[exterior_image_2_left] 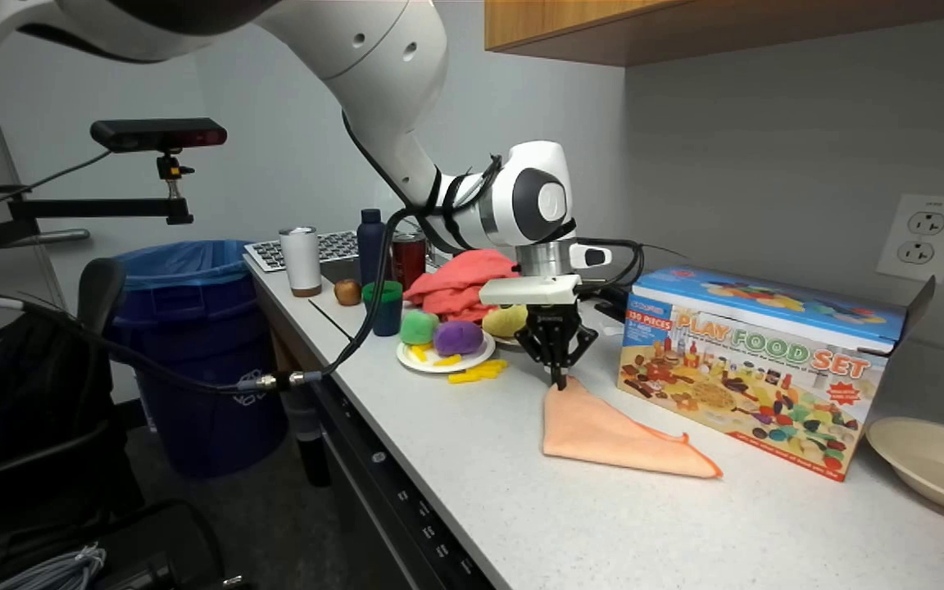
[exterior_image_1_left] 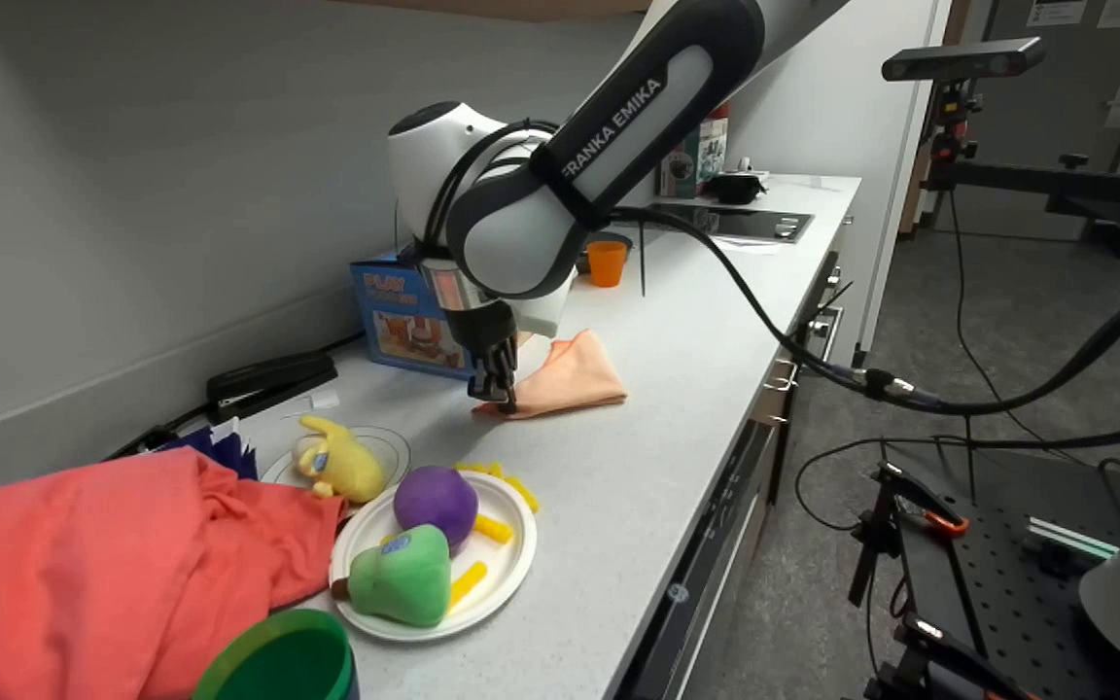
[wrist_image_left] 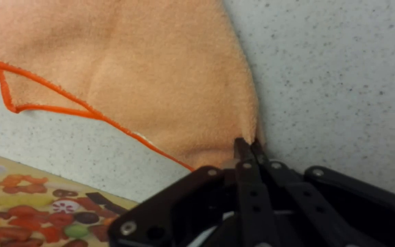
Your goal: Unfold the peach towel and lay it flat on the countertop
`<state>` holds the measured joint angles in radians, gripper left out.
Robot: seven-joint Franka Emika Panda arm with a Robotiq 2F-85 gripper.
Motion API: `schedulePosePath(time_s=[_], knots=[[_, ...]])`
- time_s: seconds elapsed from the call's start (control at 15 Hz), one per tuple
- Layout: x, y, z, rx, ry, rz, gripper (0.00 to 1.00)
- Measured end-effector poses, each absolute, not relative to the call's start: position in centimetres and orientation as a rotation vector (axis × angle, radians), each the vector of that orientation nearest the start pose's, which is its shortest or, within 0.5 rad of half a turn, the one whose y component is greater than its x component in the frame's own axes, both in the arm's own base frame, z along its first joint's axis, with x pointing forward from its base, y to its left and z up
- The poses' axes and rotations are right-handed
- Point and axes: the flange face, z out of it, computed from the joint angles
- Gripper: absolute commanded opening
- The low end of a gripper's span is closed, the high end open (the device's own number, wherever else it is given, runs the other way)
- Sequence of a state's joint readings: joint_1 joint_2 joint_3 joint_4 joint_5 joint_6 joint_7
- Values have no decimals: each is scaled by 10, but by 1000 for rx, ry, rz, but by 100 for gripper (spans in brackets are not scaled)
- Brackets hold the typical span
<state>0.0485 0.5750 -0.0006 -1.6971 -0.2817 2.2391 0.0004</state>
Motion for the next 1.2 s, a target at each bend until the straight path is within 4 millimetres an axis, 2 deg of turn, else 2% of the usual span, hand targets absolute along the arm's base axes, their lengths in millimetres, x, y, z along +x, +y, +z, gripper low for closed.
schedulePosePath(time_s=[0.13,0.4,0.8,1.0,1.2], knots=[[672,22,269,-3344,-370,44,0],[664,-4,307,-3372,-291,24,0],[630,-55,356,-3432,-74,-22,0],[609,-87,362,-3514,142,-54,0],[584,-118,348,-3540,349,15,0]])
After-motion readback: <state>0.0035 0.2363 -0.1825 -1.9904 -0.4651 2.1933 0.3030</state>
